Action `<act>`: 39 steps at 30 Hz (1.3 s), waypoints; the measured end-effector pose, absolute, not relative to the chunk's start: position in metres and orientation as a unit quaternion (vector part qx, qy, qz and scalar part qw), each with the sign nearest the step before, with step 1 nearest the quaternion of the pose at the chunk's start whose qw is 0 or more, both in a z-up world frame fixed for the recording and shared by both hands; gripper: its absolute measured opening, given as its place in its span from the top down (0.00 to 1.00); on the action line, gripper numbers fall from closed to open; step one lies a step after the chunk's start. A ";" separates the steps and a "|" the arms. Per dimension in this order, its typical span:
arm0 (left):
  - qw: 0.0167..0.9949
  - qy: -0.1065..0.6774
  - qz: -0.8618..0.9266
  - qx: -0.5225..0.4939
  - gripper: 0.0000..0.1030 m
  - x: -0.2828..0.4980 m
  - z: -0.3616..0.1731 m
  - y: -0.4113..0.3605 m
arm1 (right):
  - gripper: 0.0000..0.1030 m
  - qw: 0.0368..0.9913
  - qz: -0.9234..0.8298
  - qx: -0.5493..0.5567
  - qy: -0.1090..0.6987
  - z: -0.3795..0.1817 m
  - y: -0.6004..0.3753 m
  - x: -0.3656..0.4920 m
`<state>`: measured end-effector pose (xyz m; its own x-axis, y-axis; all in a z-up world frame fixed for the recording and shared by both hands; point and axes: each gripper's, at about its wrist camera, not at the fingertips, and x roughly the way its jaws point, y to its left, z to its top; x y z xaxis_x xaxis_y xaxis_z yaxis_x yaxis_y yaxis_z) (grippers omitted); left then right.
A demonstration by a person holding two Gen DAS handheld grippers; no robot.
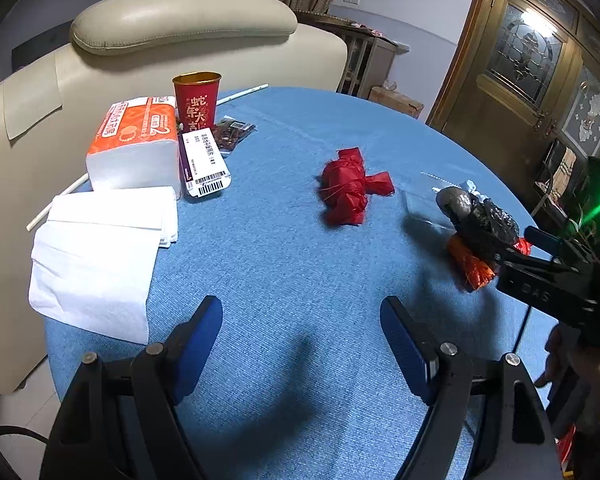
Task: Collect trash
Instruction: 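Grasp the black plastic bag with the right tool and lift it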
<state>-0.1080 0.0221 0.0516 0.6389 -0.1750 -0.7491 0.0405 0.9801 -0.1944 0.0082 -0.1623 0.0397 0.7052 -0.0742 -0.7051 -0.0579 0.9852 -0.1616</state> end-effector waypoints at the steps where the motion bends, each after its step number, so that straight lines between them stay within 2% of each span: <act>1: 0.902 0.421 -0.060 -0.080 0.21 -0.108 0.051 0.022 | 0.10 0.918 -0.003 -0.089 0.387 0.038 -0.161 0.013; 10: 0.901 0.423 -0.053 -0.079 0.21 -0.103 0.050 0.029 | 0.11 0.906 -0.011 -0.098 0.411 0.019 -0.162 0.046; 11: 0.901 0.424 -0.052 -0.079 0.21 -0.102 0.049 0.030 | 0.18 0.907 -0.007 -0.088 0.413 0.018 -0.164 0.047; 12: 0.901 0.424 -0.051 -0.079 0.21 -0.102 0.049 0.031 | 0.39 0.907 -0.005 -0.076 0.415 0.017 -0.167 0.048; 13: 0.901 0.424 -0.050 -0.079 0.21 -0.102 0.048 0.031 | 0.46 0.905 -0.005 -0.064 0.420 0.016 -0.170 0.049; 29: 0.904 0.418 -0.063 -0.063 0.21 -0.098 0.055 0.016 | 0.48 0.925 0.027 0.080 0.371 0.064 -0.218 -0.018; 39: 0.901 0.419 -0.102 -0.038 0.21 -0.092 0.058 -0.030 | 0.48 0.909 0.016 0.124 0.398 0.040 -0.240 -0.074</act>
